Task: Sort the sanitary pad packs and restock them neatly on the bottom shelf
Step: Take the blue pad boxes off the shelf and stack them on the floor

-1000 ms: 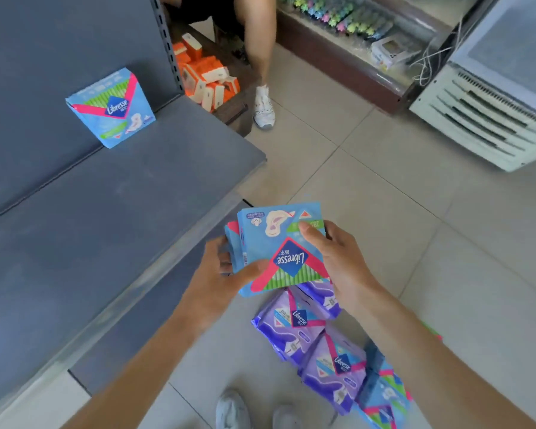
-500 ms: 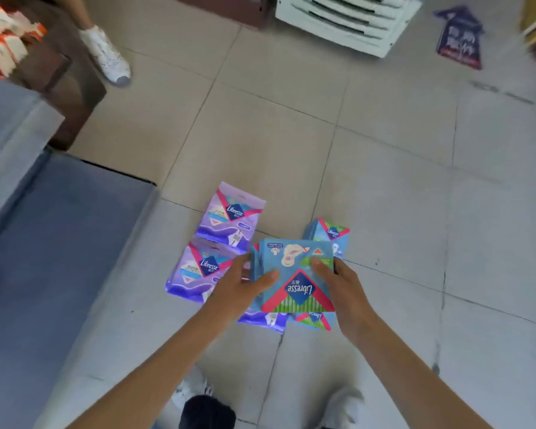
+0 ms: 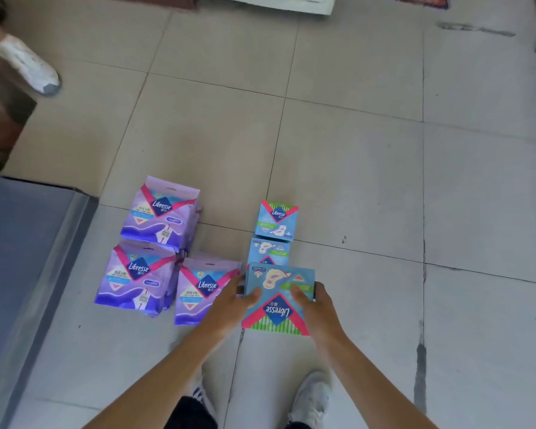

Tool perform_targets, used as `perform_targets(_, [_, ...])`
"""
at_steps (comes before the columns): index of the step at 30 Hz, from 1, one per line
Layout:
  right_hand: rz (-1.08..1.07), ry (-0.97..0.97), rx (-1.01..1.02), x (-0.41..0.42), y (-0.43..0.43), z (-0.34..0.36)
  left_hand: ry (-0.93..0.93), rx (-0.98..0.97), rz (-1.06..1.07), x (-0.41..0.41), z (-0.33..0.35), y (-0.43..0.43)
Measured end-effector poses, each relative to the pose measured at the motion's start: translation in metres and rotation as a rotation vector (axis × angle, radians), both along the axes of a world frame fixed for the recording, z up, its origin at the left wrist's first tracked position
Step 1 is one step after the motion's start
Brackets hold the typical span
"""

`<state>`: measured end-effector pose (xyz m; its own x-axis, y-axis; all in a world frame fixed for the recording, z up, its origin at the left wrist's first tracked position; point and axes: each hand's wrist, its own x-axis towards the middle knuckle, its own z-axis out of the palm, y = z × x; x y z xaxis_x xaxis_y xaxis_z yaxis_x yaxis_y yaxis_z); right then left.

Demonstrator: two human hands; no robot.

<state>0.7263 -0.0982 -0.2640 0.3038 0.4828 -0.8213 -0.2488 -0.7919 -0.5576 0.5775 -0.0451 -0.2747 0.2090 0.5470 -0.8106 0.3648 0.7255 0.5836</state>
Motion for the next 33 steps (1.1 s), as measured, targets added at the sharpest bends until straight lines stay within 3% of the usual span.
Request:
perform_targets(6, [-0.069, 0.06, -0.053, 0.001, 0.009, -0.05, 0.054, 0.07, -0.121, 0.007, -0.047, 0.012])
perform_targets(20, [-0.106, -0.05, -0.03, 0.0, 0.083, -0.189, 0.122, 0.144, -0.265, 0.014, -0.176, 0.089])
perform_targets(33, [-0.027, -0.099, -0.06, 0.007, 0.094, -0.213, 0.164, 0.103, -0.318, 0.021, -0.201, 0.101])
